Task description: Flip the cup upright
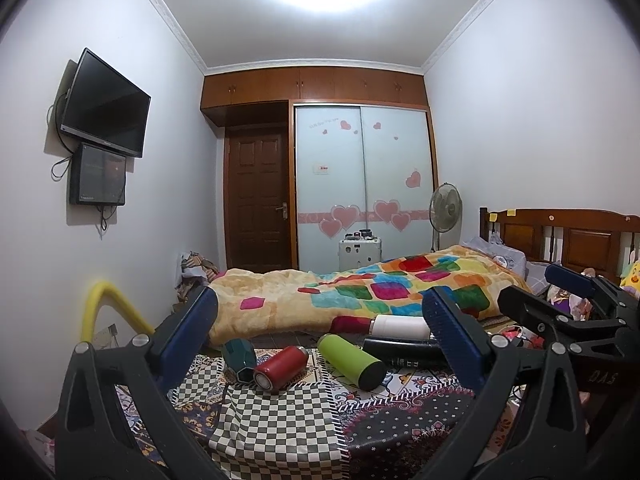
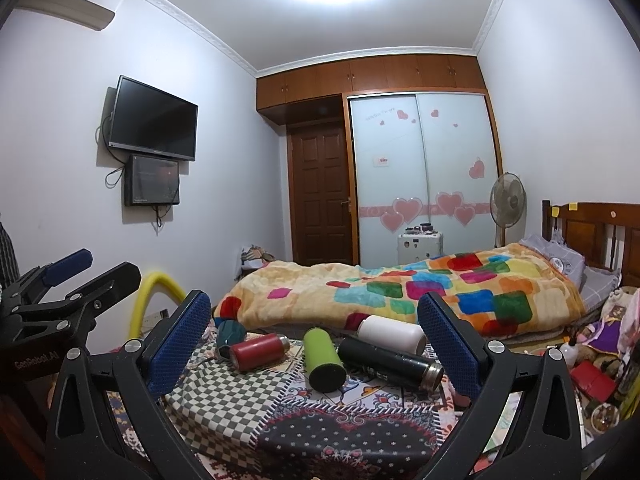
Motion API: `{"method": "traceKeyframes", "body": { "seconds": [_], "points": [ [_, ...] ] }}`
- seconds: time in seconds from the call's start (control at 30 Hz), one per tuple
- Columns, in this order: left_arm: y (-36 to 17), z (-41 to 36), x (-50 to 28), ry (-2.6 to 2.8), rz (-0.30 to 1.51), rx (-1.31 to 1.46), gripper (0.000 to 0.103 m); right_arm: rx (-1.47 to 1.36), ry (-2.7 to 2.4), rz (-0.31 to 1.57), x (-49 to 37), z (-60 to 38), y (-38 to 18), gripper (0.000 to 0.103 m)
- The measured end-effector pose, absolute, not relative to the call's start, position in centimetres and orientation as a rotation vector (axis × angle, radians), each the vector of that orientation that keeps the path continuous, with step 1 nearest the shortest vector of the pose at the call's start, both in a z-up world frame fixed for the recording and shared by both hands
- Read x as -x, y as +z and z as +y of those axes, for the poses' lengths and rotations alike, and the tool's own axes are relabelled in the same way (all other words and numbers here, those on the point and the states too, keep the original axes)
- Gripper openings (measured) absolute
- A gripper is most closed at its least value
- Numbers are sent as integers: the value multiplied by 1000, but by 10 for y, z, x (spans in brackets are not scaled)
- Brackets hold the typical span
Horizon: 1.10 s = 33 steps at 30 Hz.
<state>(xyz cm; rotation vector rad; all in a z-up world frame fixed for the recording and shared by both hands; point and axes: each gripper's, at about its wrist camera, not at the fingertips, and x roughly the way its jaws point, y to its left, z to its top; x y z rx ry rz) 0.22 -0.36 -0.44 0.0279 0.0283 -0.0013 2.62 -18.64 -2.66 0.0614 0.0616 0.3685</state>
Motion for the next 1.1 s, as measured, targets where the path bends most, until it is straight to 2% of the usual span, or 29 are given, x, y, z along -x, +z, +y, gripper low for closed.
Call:
{"method": "traceKeyframes", "body": {
  "seconds": [1.1],
  "points": [
    [-6, -1, -6, -14, 40, -11, 103, -59, 368, 68, -30, -182, -31, 103]
  ]
}}
